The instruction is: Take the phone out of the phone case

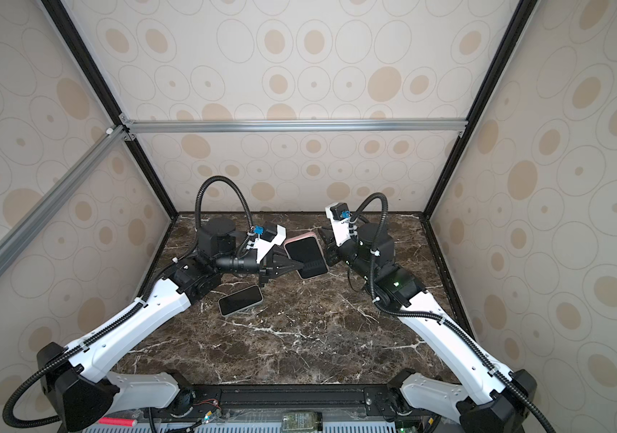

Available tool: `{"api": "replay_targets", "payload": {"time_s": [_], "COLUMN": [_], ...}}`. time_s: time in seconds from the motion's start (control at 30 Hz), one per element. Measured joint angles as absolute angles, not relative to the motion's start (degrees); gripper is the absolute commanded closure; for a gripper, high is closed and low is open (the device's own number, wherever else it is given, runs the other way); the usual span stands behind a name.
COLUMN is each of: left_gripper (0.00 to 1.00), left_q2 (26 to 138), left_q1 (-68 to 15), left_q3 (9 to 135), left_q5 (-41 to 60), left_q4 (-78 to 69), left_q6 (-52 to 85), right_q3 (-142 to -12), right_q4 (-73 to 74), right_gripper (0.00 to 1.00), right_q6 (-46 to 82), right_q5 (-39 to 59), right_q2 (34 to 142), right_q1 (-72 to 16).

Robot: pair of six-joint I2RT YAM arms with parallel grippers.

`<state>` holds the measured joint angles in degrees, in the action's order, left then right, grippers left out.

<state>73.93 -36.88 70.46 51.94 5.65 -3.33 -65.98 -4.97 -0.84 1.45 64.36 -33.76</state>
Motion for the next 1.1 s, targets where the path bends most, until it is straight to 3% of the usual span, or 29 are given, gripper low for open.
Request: {"api": "replay_targets", "payload": {"time_s": [0.13, 0.33, 0.57, 0.7, 0.8, 1.1], "left_gripper": [1.00, 1.00, 1.00, 1.00, 1.00, 1.00], "left_q2": [73.43, 70.57, 70.11, 71.07, 71.26, 70.87], "left_q1": [-36.84, -33.34, -27.16, -26.85, -26.85, -26.85], "left_q3": [70.22, 66.35, 57.04, 54.72, 54.37, 54.28], "left_q5": [52.29, 54.15, 57.56, 58.98, 60.29, 65.01], "left_q4": [4.93, -1.96, -25.54, -36.12, -41.76, -46.00], "left_q6": [-3.18, 1.93, 21.19, 30.09, 34.09, 35.77], "right_q3": [-65.98, -65.78, -61.21, -59.86, -59.42, -60.80], "right_q4": [-5.21, -7.79, -3.09, 0.56, 2.61, 5.54], "right_gripper": [0.82, 0.68, 0.58, 0.59, 0.66, 0.73], "right_q6": [-0.54, 1.43, 1.48, -0.43, -1.34, 2.37], "right_q5": [1.50, 6.57, 15.42, 20.03, 23.46, 33.06], "right_q2": [64.10, 61.23, 54.81, 54.59, 55.16, 57.34], "right_q1": [-33.43, -29.82, -29.23, -29.23, -29.23, -29.12]}}
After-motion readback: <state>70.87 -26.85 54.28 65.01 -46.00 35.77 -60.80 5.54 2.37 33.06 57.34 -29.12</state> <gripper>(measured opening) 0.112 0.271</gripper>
